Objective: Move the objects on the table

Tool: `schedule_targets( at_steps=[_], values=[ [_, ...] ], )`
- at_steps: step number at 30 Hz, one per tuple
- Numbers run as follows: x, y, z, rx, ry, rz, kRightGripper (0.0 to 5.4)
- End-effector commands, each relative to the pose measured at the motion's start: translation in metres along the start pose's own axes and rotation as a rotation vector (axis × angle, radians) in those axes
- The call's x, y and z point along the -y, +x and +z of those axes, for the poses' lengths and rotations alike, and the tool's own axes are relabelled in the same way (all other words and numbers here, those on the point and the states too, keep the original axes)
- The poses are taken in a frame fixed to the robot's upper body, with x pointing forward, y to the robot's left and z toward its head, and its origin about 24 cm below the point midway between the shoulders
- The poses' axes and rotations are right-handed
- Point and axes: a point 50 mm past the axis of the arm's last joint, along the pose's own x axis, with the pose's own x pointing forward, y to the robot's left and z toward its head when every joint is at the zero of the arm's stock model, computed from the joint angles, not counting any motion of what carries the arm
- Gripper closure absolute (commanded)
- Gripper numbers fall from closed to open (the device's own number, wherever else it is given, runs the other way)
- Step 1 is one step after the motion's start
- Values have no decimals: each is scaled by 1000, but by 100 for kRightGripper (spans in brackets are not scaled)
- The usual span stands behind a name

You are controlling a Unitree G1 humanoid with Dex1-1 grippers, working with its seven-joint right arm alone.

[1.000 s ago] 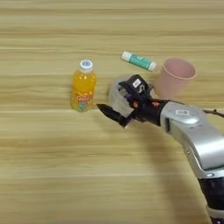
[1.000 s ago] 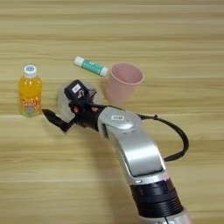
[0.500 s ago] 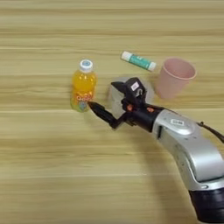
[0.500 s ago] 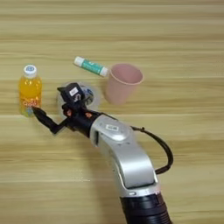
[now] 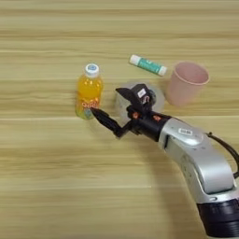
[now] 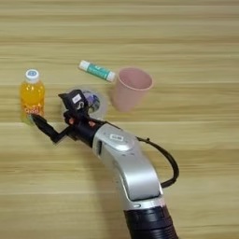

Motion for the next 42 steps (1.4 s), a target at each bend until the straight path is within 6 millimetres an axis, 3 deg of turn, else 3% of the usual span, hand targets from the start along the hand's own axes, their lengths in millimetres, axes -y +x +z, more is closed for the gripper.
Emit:
schedule_targets(
  at_steps=[1,42],
  values=[
    [4,8,28,131,-60,-10,4],
    [10,47,32,165,-45,74,4]
  ],
)
